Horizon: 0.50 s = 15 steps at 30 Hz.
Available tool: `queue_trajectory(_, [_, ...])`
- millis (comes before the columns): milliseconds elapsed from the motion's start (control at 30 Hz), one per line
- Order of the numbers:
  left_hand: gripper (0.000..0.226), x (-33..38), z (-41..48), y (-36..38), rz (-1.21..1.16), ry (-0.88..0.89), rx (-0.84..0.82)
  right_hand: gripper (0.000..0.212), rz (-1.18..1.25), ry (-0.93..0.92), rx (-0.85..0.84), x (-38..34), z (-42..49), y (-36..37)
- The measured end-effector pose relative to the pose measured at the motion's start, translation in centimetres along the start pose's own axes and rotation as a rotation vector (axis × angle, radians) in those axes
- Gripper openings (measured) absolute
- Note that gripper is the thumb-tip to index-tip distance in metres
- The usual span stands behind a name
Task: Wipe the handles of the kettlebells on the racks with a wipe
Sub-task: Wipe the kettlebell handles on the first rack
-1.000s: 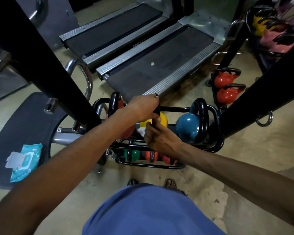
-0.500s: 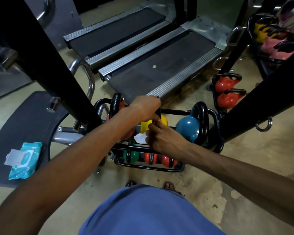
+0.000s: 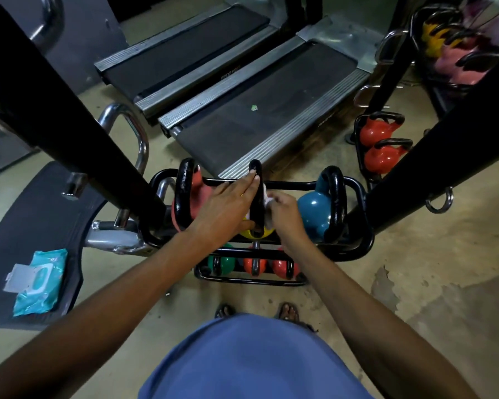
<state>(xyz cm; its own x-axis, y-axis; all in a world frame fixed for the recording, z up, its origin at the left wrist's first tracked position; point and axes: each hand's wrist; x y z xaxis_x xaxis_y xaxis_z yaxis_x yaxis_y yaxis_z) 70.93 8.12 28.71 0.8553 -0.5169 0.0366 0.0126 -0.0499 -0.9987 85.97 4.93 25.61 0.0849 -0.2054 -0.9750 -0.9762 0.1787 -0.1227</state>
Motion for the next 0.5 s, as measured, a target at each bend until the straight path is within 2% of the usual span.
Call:
queue_trajectory(67, [0.106,0.0,0.1,0.2,-0.002,-0.018,0.008,0.029,0.174,0.097,-0.033,-0.9,0.8,-0.2])
queue_trajectory(133, [0.109,0.0,0.1,0.3,-0.02,-0.027,-0.005,0.035,0.238,0.174,-0.149,-0.7,1.0,-0.6])
queue_trajectory(200, [0.11,0.1,0.1,0.2,-0.024,-0.031,-0.013,0.027,0.345,0.252,-0.182,-0.4,1.9,-1.0])
queue_trajectory(300, [0.104,0.3,0.0,-0.2,-0.022,-0.041,-0.004,0.014,0.52,0.33,0.034,-1.5,4.6,-0.5])
queue_trajectory(333, [0.098,0.4,-0.3,-0.1,-0.027,-0.039,0.013,0.012,0.518,0.3,0.119,-1.5,4.6,0.2])
queue_trajectory(367, [0.09,0.6,-0.8,0.1,-0.035,-0.024,0.051,0.011,0.416,0.201,0.194,-1.3,4.0,0.9])
queue_trajectory(400, [0.081,1.0,-1.5,0.6,-0.053,-0.001,0.106,0.011,0.216,0.041,0.247,-0.9,2.8,1.3])
queue_trajectory(467, [0.061,1.7,-3.3,2.1,-0.141,0.026,0.232,0.011,-0.163,-0.316,0.242,0.2,0.2,1.4])
queue_trajectory(500, [0.05,2.0,-4.2,3.0,-0.185,0.03,0.29,0.014,-0.272,-0.473,0.195,0.6,-0.7,1.0])
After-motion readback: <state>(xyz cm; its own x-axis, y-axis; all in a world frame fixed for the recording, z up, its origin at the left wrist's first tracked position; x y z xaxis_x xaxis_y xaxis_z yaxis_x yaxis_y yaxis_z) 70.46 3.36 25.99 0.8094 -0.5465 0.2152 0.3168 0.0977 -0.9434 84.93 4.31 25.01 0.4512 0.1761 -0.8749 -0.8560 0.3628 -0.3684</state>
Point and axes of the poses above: each hand's wrist, its own z-axis towards the middle knuckle, its own y-axis out of the palm, x = y × z, and after that the axes turned 8 degrees about -y, right-handed
